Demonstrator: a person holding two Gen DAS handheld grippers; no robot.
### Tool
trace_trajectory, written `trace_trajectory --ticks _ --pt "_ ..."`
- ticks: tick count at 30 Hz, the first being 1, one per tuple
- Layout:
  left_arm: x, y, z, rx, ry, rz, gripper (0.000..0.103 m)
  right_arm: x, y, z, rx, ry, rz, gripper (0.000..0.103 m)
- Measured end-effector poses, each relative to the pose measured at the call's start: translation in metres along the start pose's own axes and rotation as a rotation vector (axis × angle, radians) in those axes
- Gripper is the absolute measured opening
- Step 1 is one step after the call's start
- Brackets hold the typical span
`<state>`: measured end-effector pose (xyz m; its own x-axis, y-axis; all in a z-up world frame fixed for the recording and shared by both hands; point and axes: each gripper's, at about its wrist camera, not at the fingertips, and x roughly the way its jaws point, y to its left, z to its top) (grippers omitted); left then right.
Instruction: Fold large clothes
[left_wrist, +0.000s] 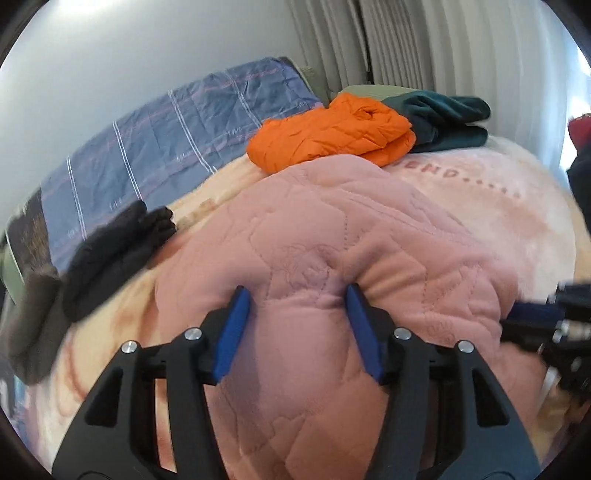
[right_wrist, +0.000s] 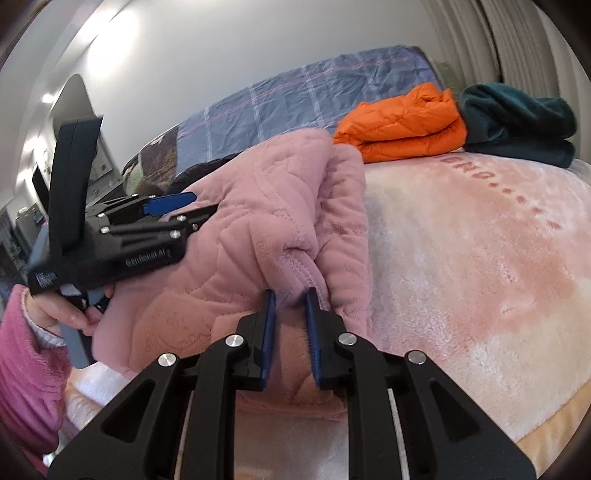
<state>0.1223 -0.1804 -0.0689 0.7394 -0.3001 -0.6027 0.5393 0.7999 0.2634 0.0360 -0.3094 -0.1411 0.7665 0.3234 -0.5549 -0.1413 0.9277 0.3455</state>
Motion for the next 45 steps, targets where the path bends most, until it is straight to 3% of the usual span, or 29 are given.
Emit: trace_trajectory --ticks 4,8,11,14,16,18,21,28,30,31,34,36,37,38,40,41,42,43,44,45 --pt "-0.001 0.006 0.0 -0.027 0.003 0.01 0.056 -0.019 -0.006 0.016 0.092 0.013 0.043 0.017" --pt "0.004 0.009 0.0 -0.029 0.0 0.005 0.055 -0.04 0.013 0.042 -0.012 -0.082 0.056 0.017" --pt "0.005 0.009 0.001 -0.027 0.002 0.001 0.055 -0.033 0.023 0.062 -0.049 -0.121 0.077 0.017" --pt "0.005 0.01 0.0 -0.029 -0.006 0.002 0.056 0.002 0.022 0.076 -0.012 -0.058 0.115 0.017" --pt "0.007 0.009 0.0 -0.031 -0.01 -0.003 0.056 0.04 0.009 0.073 0.032 0.045 0.031 0.014" --pt "0.01 0.008 -0.001 -0.031 -0.011 -0.008 0.056 0.066 -0.006 0.066 0.05 0.051 0.018 0.013" --pt "0.014 0.008 0.001 -0.033 -0.015 -0.031 0.055 0.065 -0.019 0.065 0.121 0.058 0.063 0.013" --pt "0.01 0.012 0.004 -0.05 -0.031 -0.045 0.055 0.06 -0.01 0.062 0.078 0.034 0.026 0.013" --pt "0.002 0.019 0.019 -0.099 -0.047 -0.073 0.038 0.055 -0.011 0.062 0.082 0.027 0.03 0.013" --pt "0.0 0.025 0.03 -0.13 -0.059 -0.091 0.025 0.055 -0.011 0.062 0.087 0.028 0.038 0.013" --pt "0.0 0.036 0.07 -0.163 -0.098 -0.121 0.023 0.053 -0.011 0.061 0.094 0.031 0.046 0.013" --pt "0.029 0.026 0.082 -0.085 -0.009 -0.156 0.038 0.052 -0.012 0.061 0.094 0.03 0.051 0.013" --pt "0.054 0.017 0.079 -0.041 0.076 -0.151 0.056 0.052 -0.013 0.061 0.097 0.03 0.056 0.013" --pt "0.096 0.006 0.064 0.002 0.207 -0.125 0.056 0.052 -0.014 0.061 0.101 0.036 0.053 0.013" --pt "0.107 0.016 0.059 -0.066 0.222 -0.17 0.056 0.05 -0.018 0.059 0.116 0.022 0.066 0.014" --pt "0.102 0.023 0.06 -0.101 0.213 -0.203 0.056 0.046 -0.02 0.06 0.127 0.007 0.083 0.019" --pt "0.1 0.023 0.058 -0.097 0.204 -0.2 0.056 0.039 -0.022 0.059 0.143 -0.001 0.088 0.048" --pt "0.097 0.024 0.054 -0.091 0.189 -0.187 0.056 0.029 -0.024 0.058 0.168 0.002 0.034 0.07" --pt "0.095 0.026 0.053 -0.098 0.181 -0.187 0.056 0.019 -0.028 0.055 0.19 -0.009 -0.006 0.083" --pt "0.093 0.029 0.051 -0.111 0.174 -0.193 0.056 0.009 -0.032 0.051 0.203 -0.025 0.006 0.083"
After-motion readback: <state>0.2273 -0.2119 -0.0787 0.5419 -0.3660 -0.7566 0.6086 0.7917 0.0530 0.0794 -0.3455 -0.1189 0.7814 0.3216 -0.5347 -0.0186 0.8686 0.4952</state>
